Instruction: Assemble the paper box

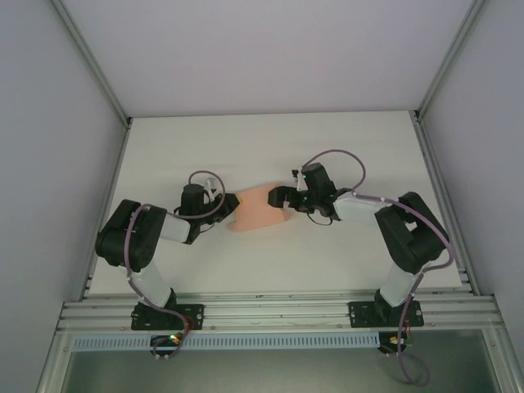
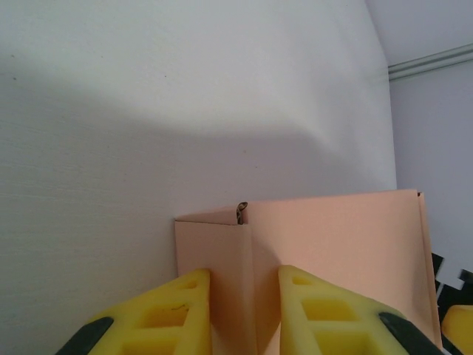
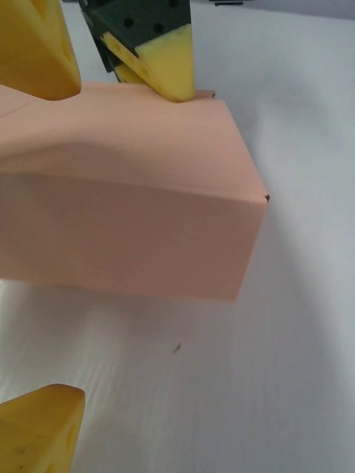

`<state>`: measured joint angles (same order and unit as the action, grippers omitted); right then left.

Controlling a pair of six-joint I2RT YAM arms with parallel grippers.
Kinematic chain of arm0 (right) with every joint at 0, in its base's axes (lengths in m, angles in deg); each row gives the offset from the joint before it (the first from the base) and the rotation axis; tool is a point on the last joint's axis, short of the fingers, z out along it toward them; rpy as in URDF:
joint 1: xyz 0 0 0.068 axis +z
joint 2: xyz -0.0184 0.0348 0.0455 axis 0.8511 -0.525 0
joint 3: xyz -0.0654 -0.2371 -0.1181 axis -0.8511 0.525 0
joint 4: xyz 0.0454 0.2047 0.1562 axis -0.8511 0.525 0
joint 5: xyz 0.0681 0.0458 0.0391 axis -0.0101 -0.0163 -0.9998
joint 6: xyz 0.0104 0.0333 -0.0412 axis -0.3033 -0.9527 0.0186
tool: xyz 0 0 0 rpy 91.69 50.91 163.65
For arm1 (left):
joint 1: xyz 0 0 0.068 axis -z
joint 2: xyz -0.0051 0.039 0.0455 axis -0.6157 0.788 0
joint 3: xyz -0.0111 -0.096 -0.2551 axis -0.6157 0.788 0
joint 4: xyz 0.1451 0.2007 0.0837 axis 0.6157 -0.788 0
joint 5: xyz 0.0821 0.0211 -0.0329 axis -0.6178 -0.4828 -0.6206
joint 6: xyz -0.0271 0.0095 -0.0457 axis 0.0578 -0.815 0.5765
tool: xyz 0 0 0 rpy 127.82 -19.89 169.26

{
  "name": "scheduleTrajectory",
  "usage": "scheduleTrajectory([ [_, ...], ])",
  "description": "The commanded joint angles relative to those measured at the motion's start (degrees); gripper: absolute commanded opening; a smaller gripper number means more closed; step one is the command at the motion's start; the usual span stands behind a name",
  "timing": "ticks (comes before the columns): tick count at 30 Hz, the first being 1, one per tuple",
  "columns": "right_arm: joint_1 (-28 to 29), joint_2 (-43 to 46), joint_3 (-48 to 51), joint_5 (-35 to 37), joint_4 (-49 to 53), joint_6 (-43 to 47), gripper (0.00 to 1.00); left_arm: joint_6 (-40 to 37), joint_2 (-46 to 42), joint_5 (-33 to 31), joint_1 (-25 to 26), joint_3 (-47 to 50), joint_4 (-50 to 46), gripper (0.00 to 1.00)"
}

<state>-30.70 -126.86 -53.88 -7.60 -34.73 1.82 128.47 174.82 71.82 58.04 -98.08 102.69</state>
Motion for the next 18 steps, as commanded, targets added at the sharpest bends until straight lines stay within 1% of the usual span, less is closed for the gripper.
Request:
scheduleTrajectory([
  [1, 0.0, -3.9, -2.9, -9.7, -4.7, -4.0, 0.96, 0.2, 2.8, -2.0, -0.9, 2.3, -6.1, 0.23],
  [3, 0.1, -5.8, -3.9, -11.8, -6.0, -5.0, 0.93, 0.2, 3.1, -1.9, -0.9, 2.3, -5.5, 0.23],
  [6, 0.1, -7.8, -3.8, -16.5, -11.8, -8.1, 0.84, 0.7, 3.8, -1.2, -0.9, 2.7, -3.0, 0.24],
  [8, 0.1, -8.5, -3.3, -17.8, -15.3, -10.7, 0.79, 0.4, 3.9, -0.9, -0.9, 2.8, -1.8, 0.25],
  [11, -0.3, -8.7, -2.7, -18.7, -19.0, -13.4, 0.62, -0.4, 3.4, -0.3, -0.9, 2.8, 0.4, 0.27],
  [12, -0.5, -8.3, -2.4, -18.7, -19.6, -14.0, 0.57, -0.9, 2.9, 0.1, -0.9, 2.7, 1.2, 0.29],
  [13, -0.7, -7.9, -2.0, -18.5, -19.9, -14.4, 0.54, -1.3, 2.5, 0.4, -1.0, 2.7, 2.0, 0.31],
  [17, -1.4, -5.3, -0.7, -18.3, -19.4, -14.5, 0.47, -1.3, -0.7, 2.5, -1.0, 2.5, 4.9, 0.39],
  [18, -1.5, -4.3, -0.3, -18.0, -19.2, -14.6, 0.47, -1.7, -1.9, 2.8, -0.9, 2.1, 4.8, 0.45],
])
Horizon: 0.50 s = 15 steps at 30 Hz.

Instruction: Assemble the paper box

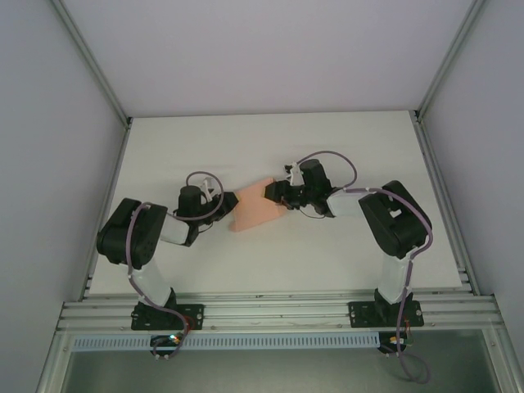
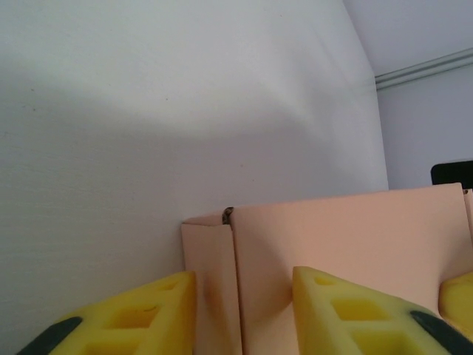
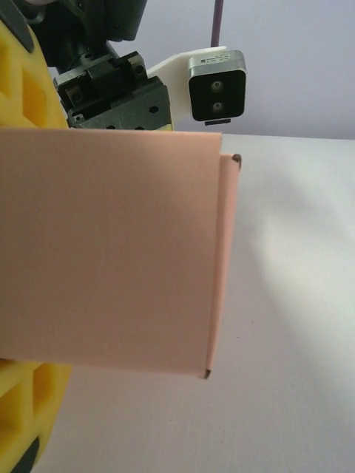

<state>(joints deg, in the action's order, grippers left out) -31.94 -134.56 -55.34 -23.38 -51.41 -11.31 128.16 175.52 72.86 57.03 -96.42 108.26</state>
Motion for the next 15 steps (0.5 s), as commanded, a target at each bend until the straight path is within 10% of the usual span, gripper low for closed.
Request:
scheduleTrajectory([
  [1, -0.5, 4.2, 1.6, -2.1, -2.1, -1.5, 0.47, -2.2, -3.8, 2.1, 0.1, -0.1, -1.6, 0.57],
  [4, -1.7, 7.5, 2.9, -0.4, 0.8, -2.0, 0.47, -7.6, -8.5, 2.6, 0.5, -3.1, -8.0, 0.99],
  [9, -5.8, 13.2, 3.6, 1.1, 12.2, -8.1, 0.44, -32.8, -20.5, -8.4, 8.3, -12.0, -33.4, 1.0],
  [15, -10.6, 17.2, -2.1, -3.6, 34.1, -9.7, 0.41, -67.5, -29.7, -17.6, 21.6, -13.0, -42.3, 1.0],
])
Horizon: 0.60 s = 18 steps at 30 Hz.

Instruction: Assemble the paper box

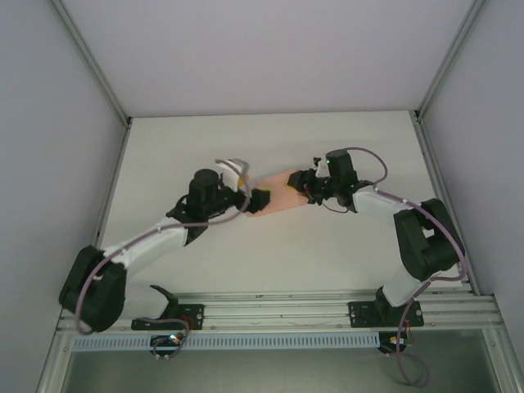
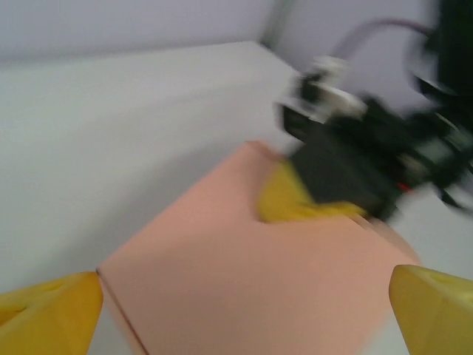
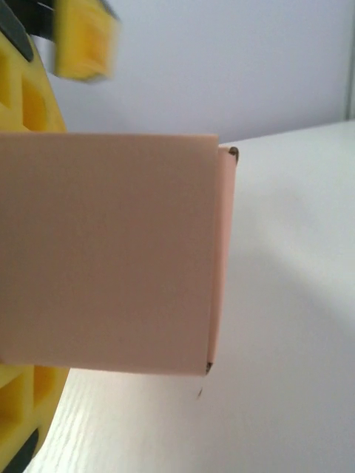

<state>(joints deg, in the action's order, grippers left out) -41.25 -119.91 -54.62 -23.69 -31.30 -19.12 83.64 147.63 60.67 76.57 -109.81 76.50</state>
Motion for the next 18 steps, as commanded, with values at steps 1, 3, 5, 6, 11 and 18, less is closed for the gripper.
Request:
scheduleTrajectory([
  [1, -1.8, 3.1, -3.5, -3.8, 16.6, -2.0, 0.42, -26.2, -2.3, -6.1, 3.0, 0.3, -11.2, 1.0],
  [3, -2.7, 4.0, -4.6, -5.4, 20.3, -2.4, 0.42, -31.8, -2.4, -8.6, 4.9, -0.5, -13.6, 1.0],
  [5, -3.8, 4.5, -5.6, -7.5, 23.6, -4.1, 0.42, -36.9, -1.3, -11.0, 7.4, -2.3, -18.4, 1.0],
  [6, -4.2, 4.4, -5.8, -9.1, 24.1, -5.1, 0.42, -39.0, -0.5, -12.9, 9.0, -3.3, -20.4, 1.0],
  [11, -4.9, 3.3, -5.5, -16.9, 22.7, -12.2, 0.39, -50.0, 4.9, -28.4, 18.9, -3.8, -18.0, 1.0],
  [18, -5.0, 1.3, -5.8, -20.9, 24.0, -13.4, 0.38, -52.2, 9.7, -35.7, 19.9, -4.9, -9.1, 1.0],
])
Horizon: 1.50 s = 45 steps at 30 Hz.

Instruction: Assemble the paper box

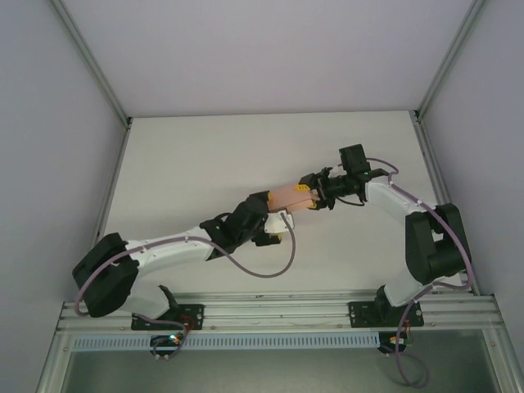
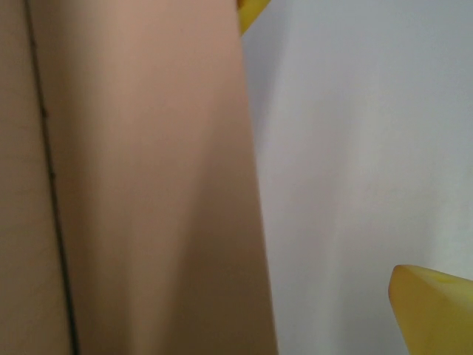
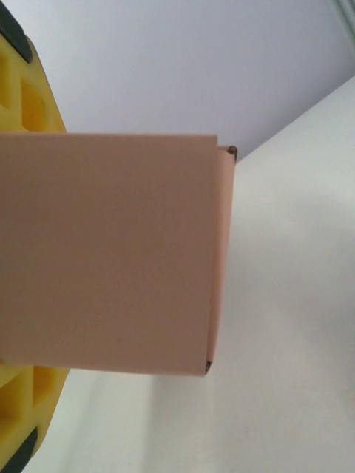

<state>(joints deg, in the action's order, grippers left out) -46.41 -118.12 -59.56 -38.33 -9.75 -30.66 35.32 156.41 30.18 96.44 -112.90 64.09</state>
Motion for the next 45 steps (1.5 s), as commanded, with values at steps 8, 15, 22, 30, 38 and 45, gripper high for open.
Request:
scheduleTrajectory([
  [8, 0.0, -0.4, -1.9, -6.2, 5.8, 0.8, 0.4, -2.9, -0.5, -3.5, -0.6, -0.9, 6.3, 0.79],
  [15, -0.1, 0.8, -2.0, -6.8, 7.8, 2.6, 0.44, -2.4, -2.7, -0.7, -2.1, -0.4, 5.3, 0.6],
  [22, -0.1, 3.8, -2.2, -4.8, 11.1, 5.2, 0.55, -1.7, -3.3, 0.2, -3.3, -0.6, 5.3, 0.46],
  [30, -1.3, 9.5, -5.5, 10.0, 20.5, 18.3, 1.0, -2.1, -5.2, 3.5, -4.2, -1.7, -2.4, 0.39],
  [38, 1.2, 28.4, 5.5, 35.5, -2.0, 58.2, 1.0, -0.9, -5.7, 26.0, -11.6, -8.5, -27.6, 0.38],
  [45, 1.6, 29.3, 6.0, 21.3, -4.0, 71.0, 0.99, -2.8, 2.4, 30.6, -15.7, -17.0, -40.9, 0.34],
])
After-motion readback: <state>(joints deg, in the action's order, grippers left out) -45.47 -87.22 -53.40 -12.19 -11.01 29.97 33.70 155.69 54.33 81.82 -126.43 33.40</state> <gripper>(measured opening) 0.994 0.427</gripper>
